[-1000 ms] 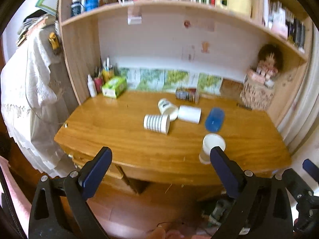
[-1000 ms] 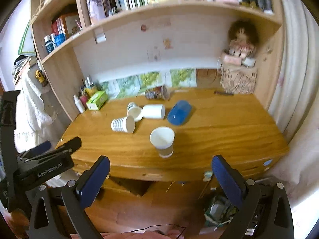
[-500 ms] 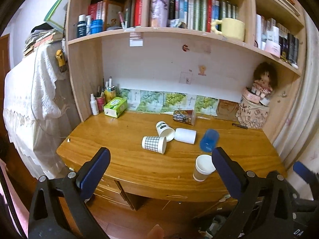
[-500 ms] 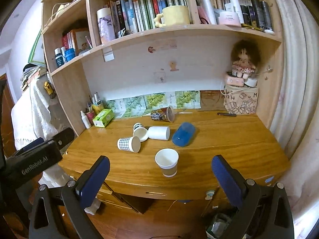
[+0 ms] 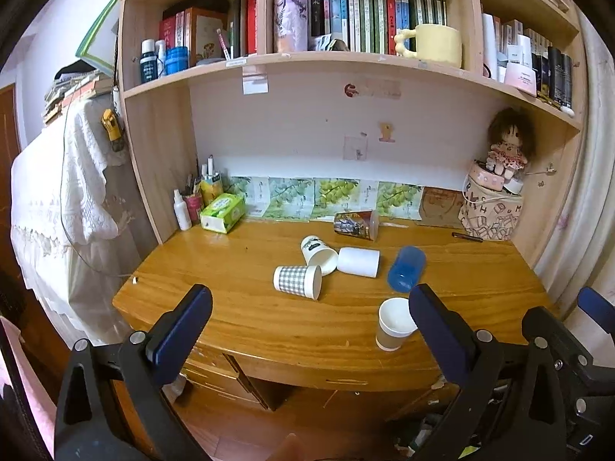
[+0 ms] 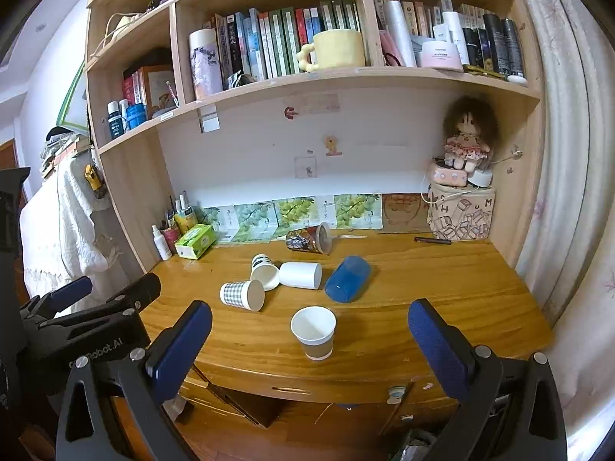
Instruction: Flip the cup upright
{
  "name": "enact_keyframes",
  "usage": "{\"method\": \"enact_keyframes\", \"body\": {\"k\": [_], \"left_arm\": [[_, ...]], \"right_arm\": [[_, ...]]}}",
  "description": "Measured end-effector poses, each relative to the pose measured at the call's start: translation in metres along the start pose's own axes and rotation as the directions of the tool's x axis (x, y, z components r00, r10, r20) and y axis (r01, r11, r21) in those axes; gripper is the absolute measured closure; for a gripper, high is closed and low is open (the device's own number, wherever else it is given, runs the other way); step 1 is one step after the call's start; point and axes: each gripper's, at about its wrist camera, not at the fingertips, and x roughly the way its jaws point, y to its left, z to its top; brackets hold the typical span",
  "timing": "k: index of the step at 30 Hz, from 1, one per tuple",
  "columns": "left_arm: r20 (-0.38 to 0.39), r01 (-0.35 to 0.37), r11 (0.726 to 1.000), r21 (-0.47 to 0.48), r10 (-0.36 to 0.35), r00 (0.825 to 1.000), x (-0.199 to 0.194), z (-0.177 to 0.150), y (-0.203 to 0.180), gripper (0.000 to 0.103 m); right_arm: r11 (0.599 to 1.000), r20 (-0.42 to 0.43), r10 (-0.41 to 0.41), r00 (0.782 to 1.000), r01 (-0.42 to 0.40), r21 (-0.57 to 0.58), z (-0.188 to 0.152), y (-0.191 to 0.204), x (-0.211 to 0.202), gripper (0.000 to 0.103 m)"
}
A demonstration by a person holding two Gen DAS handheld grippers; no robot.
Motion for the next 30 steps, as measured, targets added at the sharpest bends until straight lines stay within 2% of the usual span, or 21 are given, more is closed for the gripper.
{"method": "enact_keyframes", "body": {"k": [11, 30], "left_arm": [[0.037, 0.009, 1.0, 0.0, -0.009, 0.999, 0.002, 0.006, -0.004, 0.001], [0.014, 0.023, 1.0, -0.003, -0.023, 1.0, 0.014, 0.007, -0.011, 0.001]], "right_arm": [[1.0, -0.004, 0.019, 1.0, -0.019, -0.006, 0.007, -0.004, 0.012, 0.0], [1.0, -0.023, 0.023, 0.999, -0.023, -0.002, 0.011, -0.012, 0.027, 0.0]]}}
